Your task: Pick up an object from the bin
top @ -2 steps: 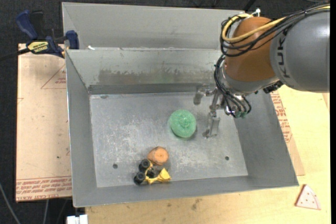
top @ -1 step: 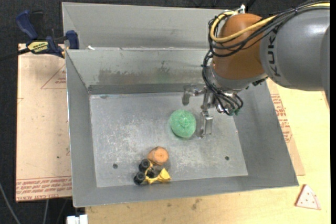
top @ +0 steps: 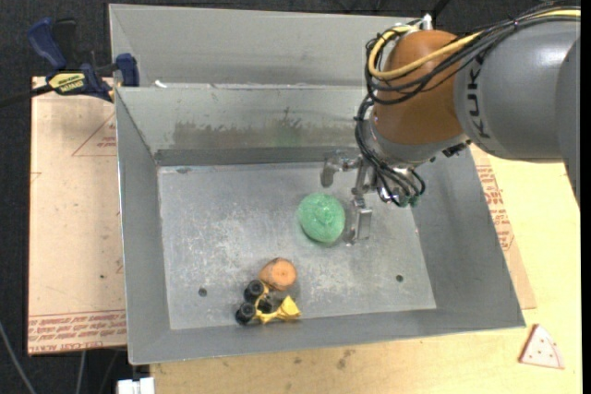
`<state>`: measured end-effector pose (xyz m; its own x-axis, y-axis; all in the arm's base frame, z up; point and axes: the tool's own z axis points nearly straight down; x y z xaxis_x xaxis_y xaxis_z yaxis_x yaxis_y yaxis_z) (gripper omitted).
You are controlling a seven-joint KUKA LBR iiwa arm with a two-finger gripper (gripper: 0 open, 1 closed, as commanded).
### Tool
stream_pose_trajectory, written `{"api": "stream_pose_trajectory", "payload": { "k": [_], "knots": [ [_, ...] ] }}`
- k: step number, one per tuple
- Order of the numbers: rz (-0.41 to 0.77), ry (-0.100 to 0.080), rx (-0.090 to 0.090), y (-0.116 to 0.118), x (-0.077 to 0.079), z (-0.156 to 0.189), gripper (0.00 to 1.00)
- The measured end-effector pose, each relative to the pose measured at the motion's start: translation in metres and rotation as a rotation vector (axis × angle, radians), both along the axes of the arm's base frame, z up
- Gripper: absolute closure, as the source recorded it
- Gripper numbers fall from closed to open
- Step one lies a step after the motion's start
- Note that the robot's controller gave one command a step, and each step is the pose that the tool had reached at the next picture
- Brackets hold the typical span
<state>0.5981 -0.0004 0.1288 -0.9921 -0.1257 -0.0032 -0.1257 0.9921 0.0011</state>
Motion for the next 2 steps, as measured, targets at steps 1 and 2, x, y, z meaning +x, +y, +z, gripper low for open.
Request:
{"api": "stream_pose_trajectory", "payload": {
  "k": [1, 2],
  "knots": [
    [-0.097, 0.005, 0.000, 0.0026, -0.0015, -0.0623, 0.00],
    [-0.050, 0.002, 0.000, 0.0030, -0.0038, -0.0590, 1.00]
  ]
}}
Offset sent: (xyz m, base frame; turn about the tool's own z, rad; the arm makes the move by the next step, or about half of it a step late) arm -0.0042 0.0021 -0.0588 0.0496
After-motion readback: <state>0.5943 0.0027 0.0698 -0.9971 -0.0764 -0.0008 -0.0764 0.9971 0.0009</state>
